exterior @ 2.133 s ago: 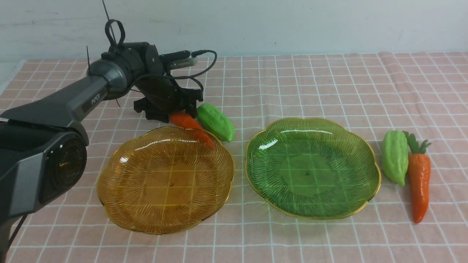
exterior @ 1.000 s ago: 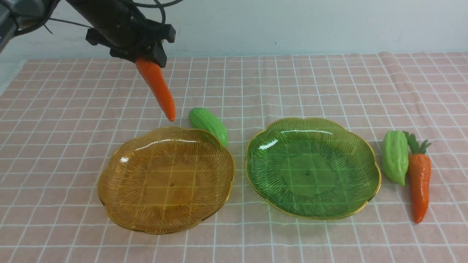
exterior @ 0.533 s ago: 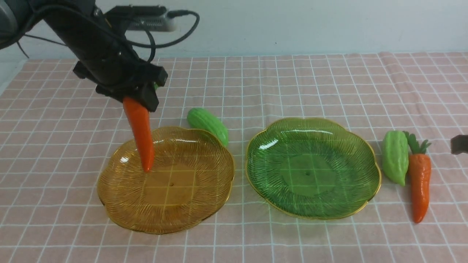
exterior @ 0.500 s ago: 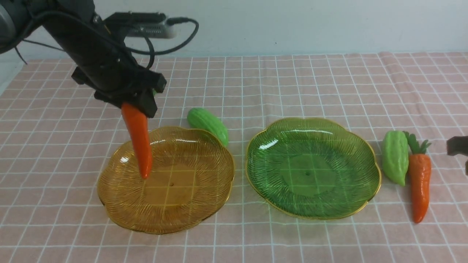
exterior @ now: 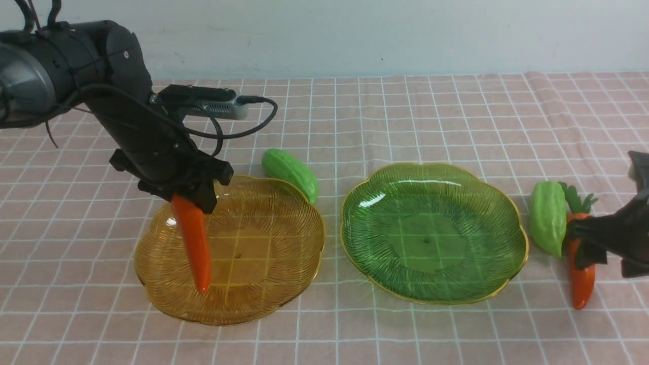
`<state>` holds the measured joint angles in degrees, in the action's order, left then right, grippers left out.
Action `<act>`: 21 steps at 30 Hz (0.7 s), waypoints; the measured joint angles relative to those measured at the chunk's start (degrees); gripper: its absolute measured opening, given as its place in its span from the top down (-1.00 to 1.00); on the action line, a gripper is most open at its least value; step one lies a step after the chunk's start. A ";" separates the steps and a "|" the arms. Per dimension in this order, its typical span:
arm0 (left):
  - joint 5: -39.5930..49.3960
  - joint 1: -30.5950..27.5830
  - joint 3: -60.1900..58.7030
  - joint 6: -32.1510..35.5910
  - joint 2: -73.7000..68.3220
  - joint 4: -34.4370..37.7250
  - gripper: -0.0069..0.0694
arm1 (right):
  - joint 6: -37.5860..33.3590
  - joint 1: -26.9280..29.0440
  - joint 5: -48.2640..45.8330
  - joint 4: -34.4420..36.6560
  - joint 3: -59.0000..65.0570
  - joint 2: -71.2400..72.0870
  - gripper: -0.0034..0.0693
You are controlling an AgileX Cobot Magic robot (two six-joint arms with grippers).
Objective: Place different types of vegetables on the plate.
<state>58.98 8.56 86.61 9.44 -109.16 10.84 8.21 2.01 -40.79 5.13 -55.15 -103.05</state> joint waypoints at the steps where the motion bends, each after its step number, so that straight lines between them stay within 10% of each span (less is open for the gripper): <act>1: 0.00 0.00 0.00 0.00 0.00 0.00 -0.45 | 0.00 0.00 -0.53 -0.08 -0.11 0.00 0.16; 6: 0.01 0.00 0.00 -1.79 1.32 -0.61 -0.29 | 0.23 0.00 -5.32 -0.60 -1.72 4.98 0.30; 11: 1.08 0.00 0.00 -3.48 7.13 -4.17 0.57 | -0.35 -0.36 -5.52 5.66 -2.24 16.74 0.30; 21: 6.03 0.00 -0.05 -3.83 24.43 -1.48 0.83 | -31.00 -24.03 1.37 45.59 -4.70 14.95 0.30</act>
<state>65.01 8.56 86.56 5.61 -84.73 9.36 -22.79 -22.02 -39.42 50.72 -59.86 -88.10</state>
